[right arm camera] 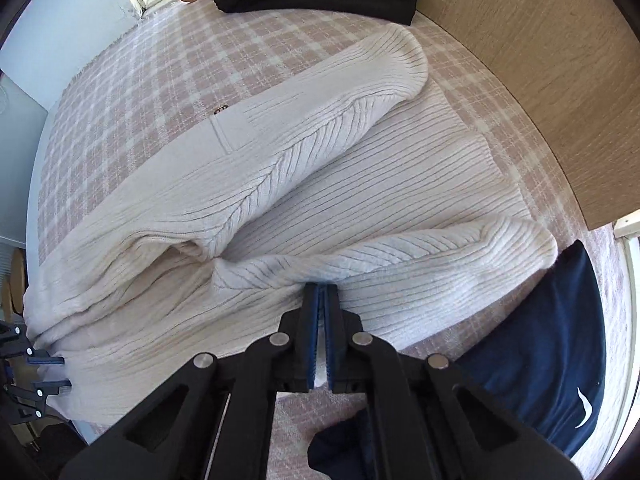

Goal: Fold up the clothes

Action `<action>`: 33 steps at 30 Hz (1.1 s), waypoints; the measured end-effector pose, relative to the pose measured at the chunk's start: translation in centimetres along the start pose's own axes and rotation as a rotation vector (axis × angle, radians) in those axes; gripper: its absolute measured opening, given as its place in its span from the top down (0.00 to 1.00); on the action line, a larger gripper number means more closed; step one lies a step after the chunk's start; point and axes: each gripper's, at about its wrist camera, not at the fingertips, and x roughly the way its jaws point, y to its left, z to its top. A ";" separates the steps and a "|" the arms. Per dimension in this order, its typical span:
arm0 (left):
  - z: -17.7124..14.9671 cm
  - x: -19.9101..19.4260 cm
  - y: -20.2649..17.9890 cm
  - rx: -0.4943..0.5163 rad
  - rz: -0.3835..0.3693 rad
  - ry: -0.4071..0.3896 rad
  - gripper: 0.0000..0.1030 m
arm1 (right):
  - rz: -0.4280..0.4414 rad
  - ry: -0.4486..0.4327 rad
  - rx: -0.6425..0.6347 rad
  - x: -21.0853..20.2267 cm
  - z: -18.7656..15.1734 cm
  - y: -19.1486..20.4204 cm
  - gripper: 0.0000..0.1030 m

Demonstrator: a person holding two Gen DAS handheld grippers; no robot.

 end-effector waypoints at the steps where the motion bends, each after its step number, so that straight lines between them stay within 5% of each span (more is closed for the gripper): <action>1: -0.2 -0.2 0.4 -0.013 -0.005 -0.003 0.82 | 0.022 -0.014 0.014 -0.8 0.1 -0.2 0.97; 6: -1.1 -1.5 1.7 -0.051 0.007 -0.025 0.84 | 0.116 -0.054 0.040 -4.1 0.1 -0.4 0.97; 11: -1.5 -4.3 2.4 -0.077 0.027 -0.074 0.85 | 0.120 0.049 -0.027 0.4 -0.8 3.1 0.97; 15: -1.9 -6.9 2.3 -0.076 0.040 -0.091 0.85 | 0.116 -0.016 -0.002 1.2 0.7 3.8 0.98; 21: -2.0 -4.9 0.0 -0.035 -0.084 -0.039 0.83 | 0.085 -0.032 -0.029 1.0 0.8 4.5 0.98; 24: -2.8 -1.1 -0.7 0.030 0.007 0.094 0.83 | 0.092 -0.025 -0.022 0.3 0.4 4.2 0.98; 30: -3.4 -1.7 1.6 -0.021 0.106 0.085 0.80 | 0.180 -0.031 -0.048 -2.5 -2.6 5.8 0.98; 33: -3.5 -1.9 1.6 -0.033 0.074 0.081 0.81 | 0.190 0.017 -0.105 -1.1 -3.9 8.1 0.98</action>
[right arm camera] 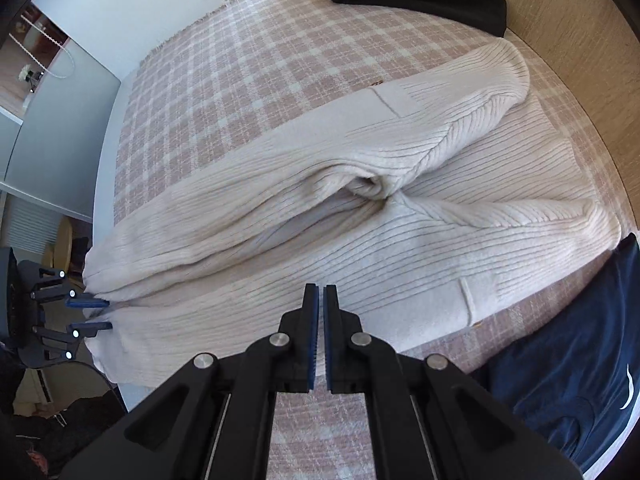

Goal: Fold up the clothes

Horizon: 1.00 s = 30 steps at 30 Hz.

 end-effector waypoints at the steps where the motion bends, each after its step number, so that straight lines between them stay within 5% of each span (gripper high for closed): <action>1: 0.1 -0.2 -0.3 0.010 0.004 -0.004 0.81 | -0.006 -0.003 -0.008 0.8 -0.1 0.3 0.98; 7: 3.2 -2.2 -3.4 0.056 -0.064 -0.124 0.83 | 0.009 -0.047 0.045 1.0 0.0 0.2 0.98; 13: 7.6 1.6 -5.3 0.150 -0.067 -0.110 0.82 | 0.004 -0.042 0.005 1.1 -0.3 1.4 0.97; 16: 7.7 3.3 -4.4 0.111 -0.100 -0.087 0.80 | 0.059 -0.041 0.026 2.2 0.5 0.5 0.98; 20: 7.6 3.1 -3.7 0.105 -0.106 -0.071 0.80 | 0.100 -0.096 0.102 -1.2 -0.3 -3.5 0.97; 24: 6.7 3.1 -3.2 0.106 -0.110 -0.067 0.80 | -0.100 -0.161 0.300 -3.9 0.1 -12.5 0.97; 27: 6.7 3.3 -3.0 0.098 -0.121 -0.067 0.80 | -0.142 -0.163 0.403 -3.1 1.1 -17.8 0.97; 30: 6.3 2.8 -2.3 0.101 -0.126 -0.068 0.80 | -0.160 -0.147 0.387 -0.8 2.6 -19.0 0.98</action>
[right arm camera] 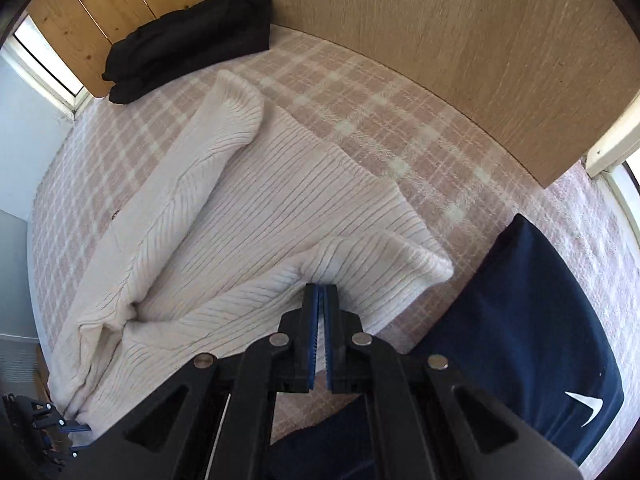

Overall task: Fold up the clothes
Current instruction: 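Open both grippers and lift them away from the folded sweater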

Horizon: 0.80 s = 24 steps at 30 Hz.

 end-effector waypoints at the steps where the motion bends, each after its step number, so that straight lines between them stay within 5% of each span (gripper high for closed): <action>1: 0.1 0.0 -0.1 -0.002 -0.002 0.001 0.80 | -0.002 -0.007 -0.015 -0.1 0.3 0.3 0.98; 7: 0.1 -3.7 -0.9 0.045 0.020 -0.029 0.81 | 0.064 -0.053 0.002 -4.8 -1.7 1.9 0.97; 13: 1.2 -7.1 3.3 0.103 -0.004 -0.057 0.81 | 0.162 -0.075 -0.074 -6.5 -5.5 9.6 0.97; 19: 4.0 -5.4 7.5 0.284 -0.084 -0.033 0.81 | 0.173 -0.131 0.004 -3.3 -3.9 15.5 0.96; 22: 4.6 -3.6 8.4 0.405 -0.161 -0.009 0.81 | 0.138 -0.087 0.077 0.6 -3.5 16.8 0.96; 24: 4.2 -1.3 8.5 0.495 -0.199 0.061 0.81 | 0.113 -0.095 0.112 2.5 -3.7 17.3 0.97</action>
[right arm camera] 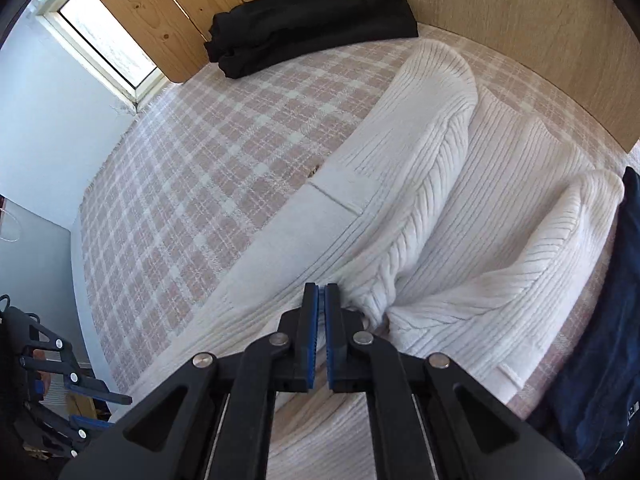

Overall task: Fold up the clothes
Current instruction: 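Open both grippers and lift them away from the folded sweater, then move both grippers down to the beige sweater's hem end at the bed edge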

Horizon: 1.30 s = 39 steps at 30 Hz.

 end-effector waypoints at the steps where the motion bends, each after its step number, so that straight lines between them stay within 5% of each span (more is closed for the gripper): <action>1: -0.2 0.3 0.1 0.028 -0.028 0.011 0.81 | -0.013 -0.007 0.028 -0.2 -0.1 0.0 0.97; 4: -0.6 0.2 0.6 0.097 -0.117 0.029 0.79 | -0.039 -0.038 0.154 -4.0 -1.5 0.1 0.97; 9: 1.5 -2.1 2.1 0.192 -0.151 -0.042 0.79 | -0.135 -0.060 0.231 -9.6 -8.9 3.0 0.96; 14: 3.8 1.0 0.9 0.339 -0.167 0.016 0.79 | -0.208 -0.008 0.309 -7.6 -16.2 6.8 0.96; 18: 3.2 3.6 0.2 0.410 -0.158 0.066 0.73 | -0.246 0.010 0.303 -5.0 -17.8 8.0 0.96; 24: 1.9 -1.0 -0.5 0.347 -0.095 0.005 0.74 | -0.361 -0.016 0.344 -6.8 -18.7 9.7 0.95; 27: -1.0 -2.7 -1.6 0.255 -0.146 -0.006 0.73 | -0.373 -0.041 0.386 -7.3 -19.9 10.9 0.82; 32: -4.9 -0.6 -3.0 0.142 -0.120 0.039 0.73 | -0.391 -0.063 0.390 -5.5 -21.5 11.7 0.66; 36: -5.3 -0.8 -4.2 0.138 -0.058 0.005 0.71 | -0.401 -0.023 0.310 -4.6 -20.9 12.6 0.42; 39: -5.7 -2.3 -4.4 0.115 -0.046 -0.004 0.71 | -0.378 -0.071 0.274 -6.2 -21.4 13.2 0.42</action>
